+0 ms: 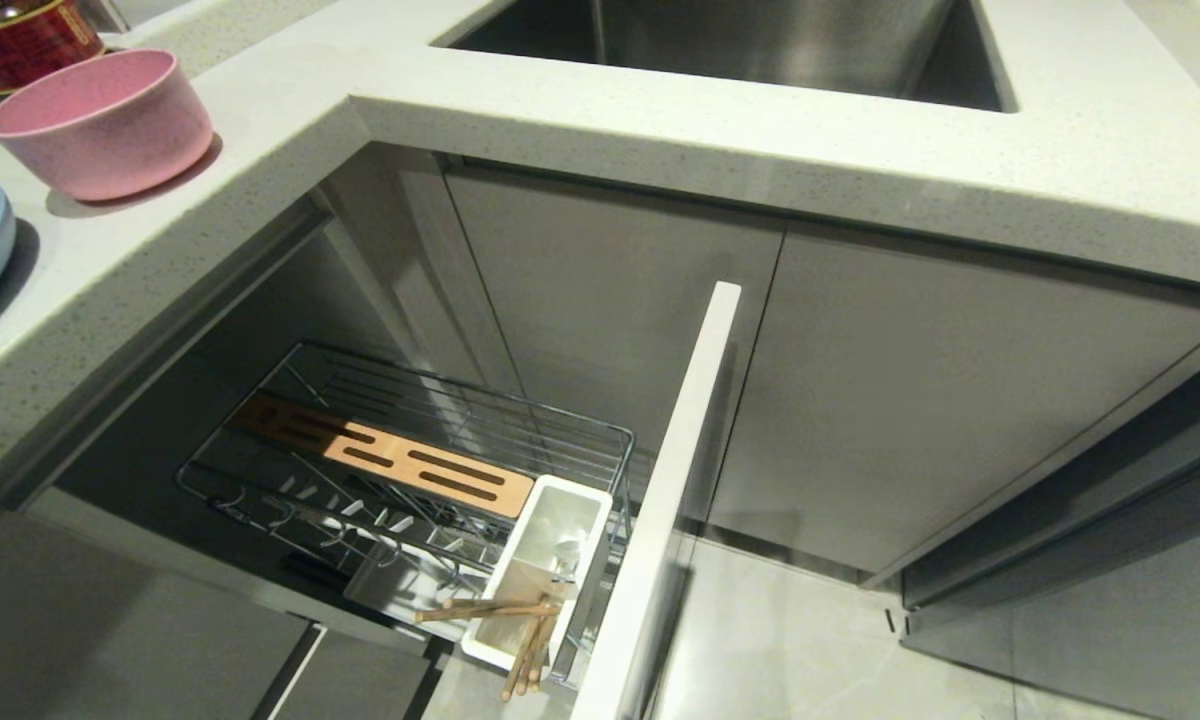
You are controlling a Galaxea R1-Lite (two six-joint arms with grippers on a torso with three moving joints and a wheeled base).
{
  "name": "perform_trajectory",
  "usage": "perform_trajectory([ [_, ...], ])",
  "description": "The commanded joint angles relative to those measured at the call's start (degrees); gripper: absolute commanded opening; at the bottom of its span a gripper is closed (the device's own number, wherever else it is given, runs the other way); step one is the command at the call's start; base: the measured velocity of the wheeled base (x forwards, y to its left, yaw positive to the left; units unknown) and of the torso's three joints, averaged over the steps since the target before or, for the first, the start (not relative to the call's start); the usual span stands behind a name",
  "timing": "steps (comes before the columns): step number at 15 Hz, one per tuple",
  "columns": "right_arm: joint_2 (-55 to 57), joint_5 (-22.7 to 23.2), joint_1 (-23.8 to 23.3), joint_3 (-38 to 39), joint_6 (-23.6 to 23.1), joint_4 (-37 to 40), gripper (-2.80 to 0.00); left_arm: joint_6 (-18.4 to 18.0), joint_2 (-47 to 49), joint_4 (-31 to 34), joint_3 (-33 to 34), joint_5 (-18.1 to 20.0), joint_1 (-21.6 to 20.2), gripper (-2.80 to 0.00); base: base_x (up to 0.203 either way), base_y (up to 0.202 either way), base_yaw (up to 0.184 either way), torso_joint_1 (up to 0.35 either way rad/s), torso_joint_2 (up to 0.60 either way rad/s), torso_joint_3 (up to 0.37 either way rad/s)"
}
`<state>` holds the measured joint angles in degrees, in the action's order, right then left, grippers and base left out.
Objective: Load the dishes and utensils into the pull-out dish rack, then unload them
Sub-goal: Pick up the fork and place it in the cupboard
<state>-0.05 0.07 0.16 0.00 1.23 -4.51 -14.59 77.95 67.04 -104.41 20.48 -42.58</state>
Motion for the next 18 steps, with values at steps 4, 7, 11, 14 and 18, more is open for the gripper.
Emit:
perform_trajectory([
  [4,-0.04,0.01,0.02,1.49,0.0,-0.06,-2.8,-0.11,-0.98,0.05,-3.02,0.22,0.04,-2.8,0.0,0.0,0.0,0.0,0.0,0.0],
  [7,-0.04,0.01,0.02,1.49,0.0,-0.06,-2.8,1.51,-3.38,-5.19,-7.08,0.51,2.42,-2.8,0.0,0.0,0.0,0.0,0.0,0.0],
  [11,-0.04,0.01,0.02,1.49,0.0,-0.06,-2.8,16.51,-6.33,-17.52,-7.04,0.44,13.31,-2.8,0.0,0.0,0.0,0.0,0.0,0.0],
  [14,-0.04,0.01,0.02,1.49,0.0,-0.06,-2.8,27.52,-7.74,-21.08,-6.8,0.46,27.86,-2.8,0.0,0.0,0.0,0.0,0.0,0.0],
  [18,-0.04,0.01,0.02,1.49,0.0,-0.06,-2.8,31.22,-8.97,-16.29,-3.22,0.47,44.41,-2.8,0.0,0.0,0.0,0.0,0.0,0.0],
])
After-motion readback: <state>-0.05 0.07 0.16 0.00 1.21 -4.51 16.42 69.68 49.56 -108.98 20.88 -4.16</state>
